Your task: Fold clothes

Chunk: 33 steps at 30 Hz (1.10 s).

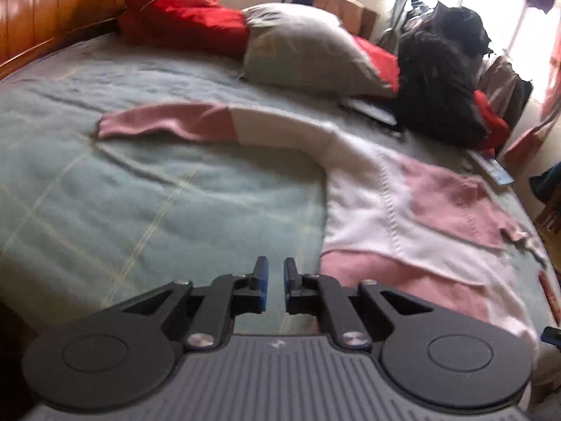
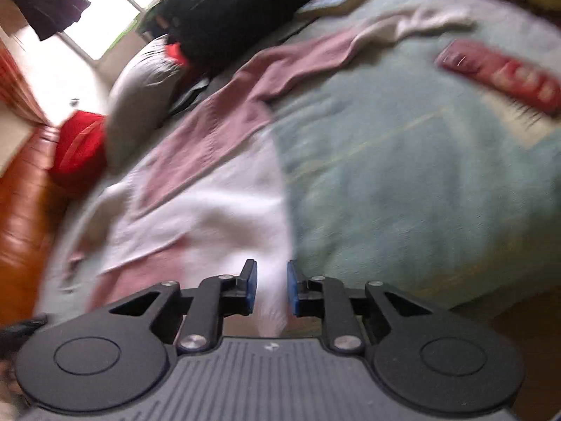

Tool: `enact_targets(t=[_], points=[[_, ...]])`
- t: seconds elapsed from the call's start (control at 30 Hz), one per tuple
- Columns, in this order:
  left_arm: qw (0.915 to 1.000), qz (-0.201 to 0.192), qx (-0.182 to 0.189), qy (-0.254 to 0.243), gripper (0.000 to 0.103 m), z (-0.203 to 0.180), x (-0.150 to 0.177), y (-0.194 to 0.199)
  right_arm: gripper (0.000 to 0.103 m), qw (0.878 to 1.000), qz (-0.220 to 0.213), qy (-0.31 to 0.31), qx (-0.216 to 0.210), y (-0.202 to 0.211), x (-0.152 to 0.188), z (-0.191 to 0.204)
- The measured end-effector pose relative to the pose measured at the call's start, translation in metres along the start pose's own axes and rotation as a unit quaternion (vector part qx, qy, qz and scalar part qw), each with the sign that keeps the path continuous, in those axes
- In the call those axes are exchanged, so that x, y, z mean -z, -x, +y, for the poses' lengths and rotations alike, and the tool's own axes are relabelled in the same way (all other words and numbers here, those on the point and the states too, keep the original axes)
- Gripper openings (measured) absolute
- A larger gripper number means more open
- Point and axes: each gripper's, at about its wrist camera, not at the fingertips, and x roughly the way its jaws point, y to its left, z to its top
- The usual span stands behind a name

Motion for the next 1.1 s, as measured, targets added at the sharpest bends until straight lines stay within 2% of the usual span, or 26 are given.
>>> enact_targets(t=[0.03,0.1,0.17,0.27,0.37,0.47,0.57,0.67,0.77,0.8,0.87,0.93,0.97,1.0,1.07,1.1], points=[[0.9999,-0.001,-0.014,-0.009,0.016,-0.001,-0.001,-0.001,0.029,1.0,-0.009,0.014,-0.003,0.003,-0.001,0.007],[0.9988,-0.001,-0.033,-0.035,0.023,-0.007,-0.003,-0.005,0.044,0.999,-0.022,0.044,-0.014,0.006,-0.002,0.023],[0.9952,0.002,-0.018,-0.096,0.028,-0.034,-0.005,-0.017,0.045,0.995,-0.019,0.087,-0.034,0.0,0.0,0.046],[0.9869,0.01,0.003,-0.161,0.033,-0.066,-0.004,-0.044,0.049,0.989,-0.003,0.143,-0.042,-0.021,0.004,0.08],[0.9835,0.027,0.014,-0.178,0.035,-0.082,-0.004,-0.08,0.05,0.986,0.014,0.161,-0.027,-0.044,0.014,0.082],[0.9853,0.063,0.033,-0.155,0.035,-0.082,0.001,-0.118,0.051,0.985,0.032,0.171,-0.007,-0.066,0.026,0.078],[0.983,0.16,0.014,-0.088,0.036,-0.057,0.013,-0.154,0.055,0.983,0.048,0.18,0.006,-0.082,0.037,0.073],[0.9848,0.158,0.044,-0.059,0.037,-0.044,0.005,-0.146,0.055,0.986,0.062,0.152,-0.02,-0.067,0.029,0.06],[0.9878,0.137,0.068,-0.03,0.043,-0.041,-0.02,-0.142,0.057,0.99,0.068,0.112,-0.041,-0.064,-0.002,0.058],[0.988,0.132,0.077,-0.024,0.046,-0.042,-0.028,-0.148,0.059,0.99,0.061,0.116,-0.041,-0.067,-0.014,0.063],[0.9871,0.137,0.081,-0.011,0.049,-0.043,-0.042,-0.169,0.06,0.989,0.047,0.138,-0.022,-0.08,-0.037,0.078],[0.9856,0.155,0.068,0.005,0.048,-0.04,-0.05,-0.201,0.06,0.985,0.042,0.165,0.007,-0.105,-0.055,0.092],[0.9849,0.163,0.056,0.016,0.046,-0.035,-0.051,-0.216,0.061,0.984,0.053,0.171,0.02,-0.123,-0.062,0.096],[0.9842,0.167,0.052,0.031,0.04,-0.028,-0.052,-0.229,0.06,0.983,0.064,0.171,0.031,-0.141,-0.067,0.096],[0.9827,0.158,0.066,0.072,0.038,-0.016,-0.06,-0.243,0.062,0.982,0.077,0.167,0.045,-0.172,-0.077,0.094],[0.9863,0.141,0.051,0.069,0.04,-0.014,-0.066,-0.244,0.063,0.981,0.073,0.173,0.044,-0.181,-0.084,0.094]])
